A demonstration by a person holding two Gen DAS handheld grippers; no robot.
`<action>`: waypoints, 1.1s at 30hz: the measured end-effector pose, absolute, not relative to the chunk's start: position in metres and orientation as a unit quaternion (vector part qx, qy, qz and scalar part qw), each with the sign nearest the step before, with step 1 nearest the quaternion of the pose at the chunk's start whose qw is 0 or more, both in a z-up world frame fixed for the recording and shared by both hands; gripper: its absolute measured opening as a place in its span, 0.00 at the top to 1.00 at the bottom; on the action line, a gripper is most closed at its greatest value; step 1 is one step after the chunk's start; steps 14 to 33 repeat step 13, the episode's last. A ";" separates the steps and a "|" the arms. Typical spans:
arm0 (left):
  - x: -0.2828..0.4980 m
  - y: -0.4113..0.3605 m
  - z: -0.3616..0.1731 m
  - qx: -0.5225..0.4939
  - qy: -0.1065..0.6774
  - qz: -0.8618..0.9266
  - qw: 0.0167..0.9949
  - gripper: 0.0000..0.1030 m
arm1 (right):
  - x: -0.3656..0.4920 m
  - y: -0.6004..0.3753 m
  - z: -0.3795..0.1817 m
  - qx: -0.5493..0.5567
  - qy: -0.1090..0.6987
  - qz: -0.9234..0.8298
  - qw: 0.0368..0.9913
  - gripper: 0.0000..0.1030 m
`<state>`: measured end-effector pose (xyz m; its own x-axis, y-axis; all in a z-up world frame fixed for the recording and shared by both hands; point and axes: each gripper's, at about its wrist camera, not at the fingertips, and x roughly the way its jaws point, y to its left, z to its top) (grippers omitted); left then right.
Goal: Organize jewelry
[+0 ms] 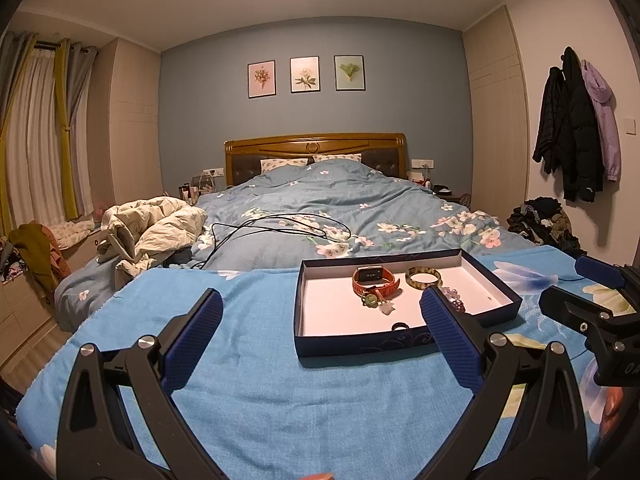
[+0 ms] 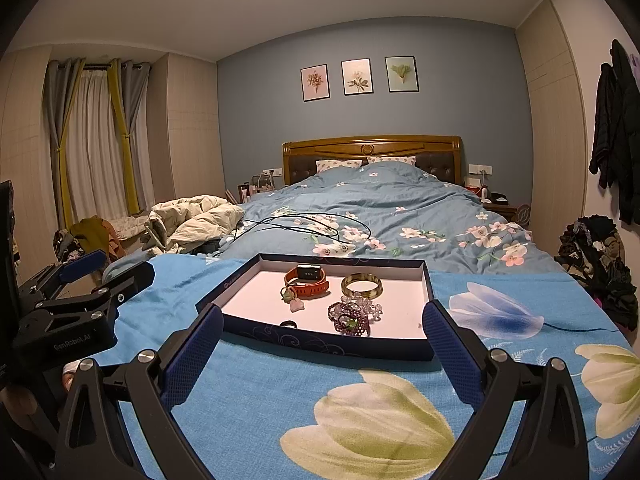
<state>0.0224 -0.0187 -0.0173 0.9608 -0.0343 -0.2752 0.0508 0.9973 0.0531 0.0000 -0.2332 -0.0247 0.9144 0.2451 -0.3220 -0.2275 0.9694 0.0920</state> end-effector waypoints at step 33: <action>0.052 -0.002 -0.034 0.009 0.209 -0.023 0.978 0.05 | 0.054 -0.292 -0.050 -0.021 0.292 0.061 0.954 0.07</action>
